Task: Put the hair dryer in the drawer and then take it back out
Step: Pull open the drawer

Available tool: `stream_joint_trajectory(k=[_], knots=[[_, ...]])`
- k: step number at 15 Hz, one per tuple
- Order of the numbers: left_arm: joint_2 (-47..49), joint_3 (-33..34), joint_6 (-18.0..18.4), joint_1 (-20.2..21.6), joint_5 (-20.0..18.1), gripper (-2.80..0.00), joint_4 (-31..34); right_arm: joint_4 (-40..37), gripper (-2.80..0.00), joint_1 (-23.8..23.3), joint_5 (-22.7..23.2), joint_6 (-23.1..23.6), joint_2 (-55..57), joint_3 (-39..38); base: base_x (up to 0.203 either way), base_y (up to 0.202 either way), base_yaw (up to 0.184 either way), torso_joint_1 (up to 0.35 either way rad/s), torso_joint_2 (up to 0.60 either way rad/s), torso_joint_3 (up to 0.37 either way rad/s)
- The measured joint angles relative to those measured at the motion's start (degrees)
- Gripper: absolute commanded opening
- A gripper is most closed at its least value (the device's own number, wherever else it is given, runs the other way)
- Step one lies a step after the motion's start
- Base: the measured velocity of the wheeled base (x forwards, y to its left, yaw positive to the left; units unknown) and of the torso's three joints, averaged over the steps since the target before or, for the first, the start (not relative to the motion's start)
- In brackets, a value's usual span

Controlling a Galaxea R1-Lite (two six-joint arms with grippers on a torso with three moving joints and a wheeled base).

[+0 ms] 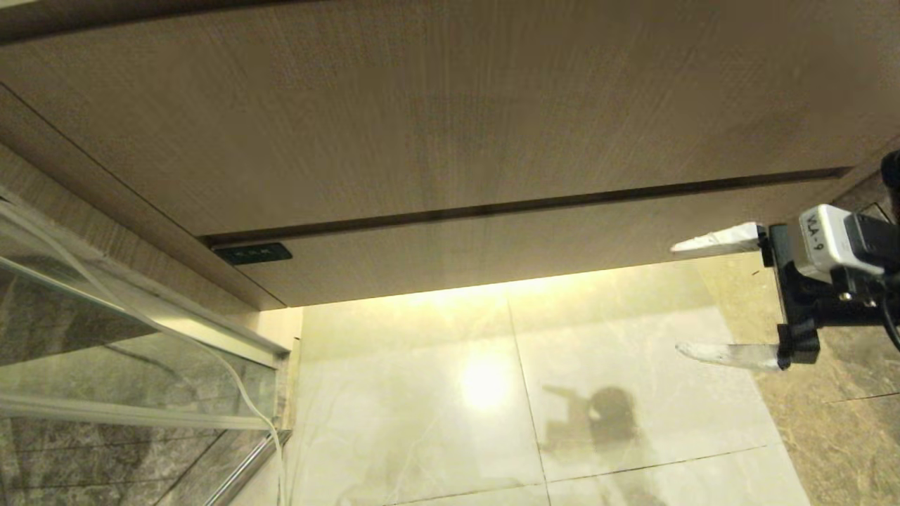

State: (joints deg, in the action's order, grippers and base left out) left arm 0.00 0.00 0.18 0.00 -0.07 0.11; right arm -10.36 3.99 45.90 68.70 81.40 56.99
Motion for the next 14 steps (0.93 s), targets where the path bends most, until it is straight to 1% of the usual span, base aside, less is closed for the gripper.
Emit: stream_joint_trajectory(k=[2,3,9,14], knots=[[0.0,0.0,0.0,0.0,0.0,0.00,0.0,-2.9,0.00,-3.3,0.0,2.7,-3.7,-5.4,0.000,0.000,0.000,0.000,0.00,0.000],[0.0,0.0,0.0,0.0,0.0,0.00,0.0,-3.3,0.00,-4.1,0.0,3.3,-5.0,-6.7,0.000,0.000,0.000,0.000,0.00,0.000],[0.0,0.0,0.0,0.0,0.0,0.00,0.0,-3.4,0.00,-5.0,0.1,3.3,-7.2,-7.9,0.000,0.000,0.000,0.000,0.00,0.000],[0.0,0.0,0.0,0.0,0.0,0.00,0.0,-6.8,0.00,-6.7,0.0,3.5,-12.6,-11.2,0.000,0.000,0.000,0.000,0.00,0.000]])
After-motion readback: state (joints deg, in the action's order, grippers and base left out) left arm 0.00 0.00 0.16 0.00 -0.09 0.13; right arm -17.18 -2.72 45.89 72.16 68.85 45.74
